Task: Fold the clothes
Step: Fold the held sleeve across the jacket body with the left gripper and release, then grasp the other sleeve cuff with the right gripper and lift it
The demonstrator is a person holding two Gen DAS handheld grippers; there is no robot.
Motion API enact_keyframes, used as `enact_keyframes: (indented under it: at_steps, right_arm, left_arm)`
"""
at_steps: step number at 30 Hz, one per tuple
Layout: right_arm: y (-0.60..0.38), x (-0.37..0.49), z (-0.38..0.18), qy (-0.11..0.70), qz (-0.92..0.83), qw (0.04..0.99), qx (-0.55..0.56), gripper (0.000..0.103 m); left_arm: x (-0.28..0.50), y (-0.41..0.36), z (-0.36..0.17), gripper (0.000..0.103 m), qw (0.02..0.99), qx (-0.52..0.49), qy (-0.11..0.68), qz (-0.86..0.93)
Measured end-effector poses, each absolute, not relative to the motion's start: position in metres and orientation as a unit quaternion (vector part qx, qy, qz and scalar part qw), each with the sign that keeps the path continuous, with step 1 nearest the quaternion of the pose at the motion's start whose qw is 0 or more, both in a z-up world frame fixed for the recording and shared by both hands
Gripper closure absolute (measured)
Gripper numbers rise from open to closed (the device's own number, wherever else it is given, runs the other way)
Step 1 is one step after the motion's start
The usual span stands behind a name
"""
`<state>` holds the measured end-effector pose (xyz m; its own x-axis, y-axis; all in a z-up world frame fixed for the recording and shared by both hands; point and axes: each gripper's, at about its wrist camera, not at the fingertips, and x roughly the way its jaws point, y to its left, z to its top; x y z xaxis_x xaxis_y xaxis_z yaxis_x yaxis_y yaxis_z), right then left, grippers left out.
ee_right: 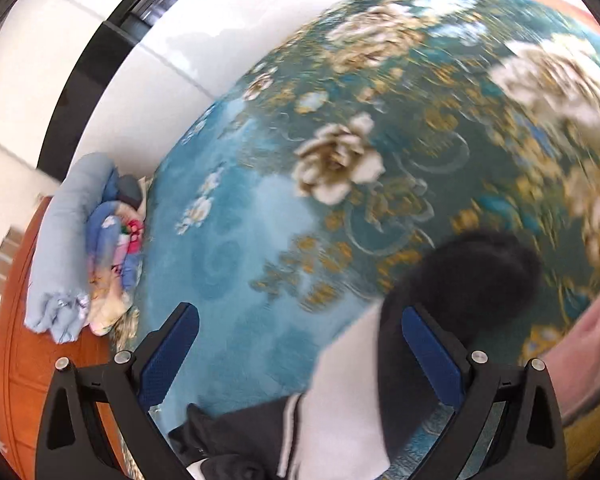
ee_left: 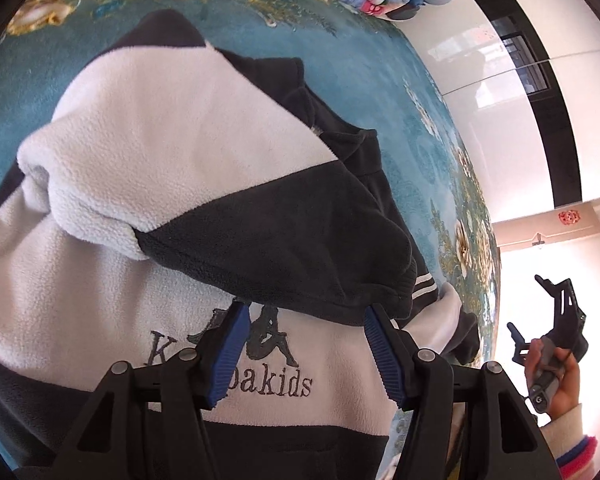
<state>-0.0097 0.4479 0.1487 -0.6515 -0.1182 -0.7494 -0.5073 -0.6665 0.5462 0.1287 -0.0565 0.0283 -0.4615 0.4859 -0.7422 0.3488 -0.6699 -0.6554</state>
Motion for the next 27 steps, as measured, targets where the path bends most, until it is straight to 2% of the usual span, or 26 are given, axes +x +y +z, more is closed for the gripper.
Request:
enact_keyframes:
  at_steps: [5, 16, 22, 27]
  right_arm:
    - [0.468, -0.038, 0.140, 0.291, 0.778, 0.128, -0.543, 0.002]
    - [0.517, -0.010, 0.089, 0.306, 0.705, 0.205, -0.606, 0.002]
    - [0.533, 0.015, 0.078, 0.439, 0.662, 0.249, -0.554, 0.002]
    - [0.537, 0.021, 0.074, 0.449, 0.655, 0.294, -0.531, 0.002]
  left_arm:
    - [0.129, -0.059, 0.023, 0.039, 0.049, -0.518, -0.421, 0.743]
    - [0.126, -0.057, 0.015, 0.038, 0.050, -0.532, -0.425, 0.730]
    - [0.127, -0.054, 0.013, 0.038, 0.051, -0.539, -0.422, 0.727]
    - [0.126, -0.053, 0.013, 0.038, 0.052, -0.541, -0.419, 0.727]
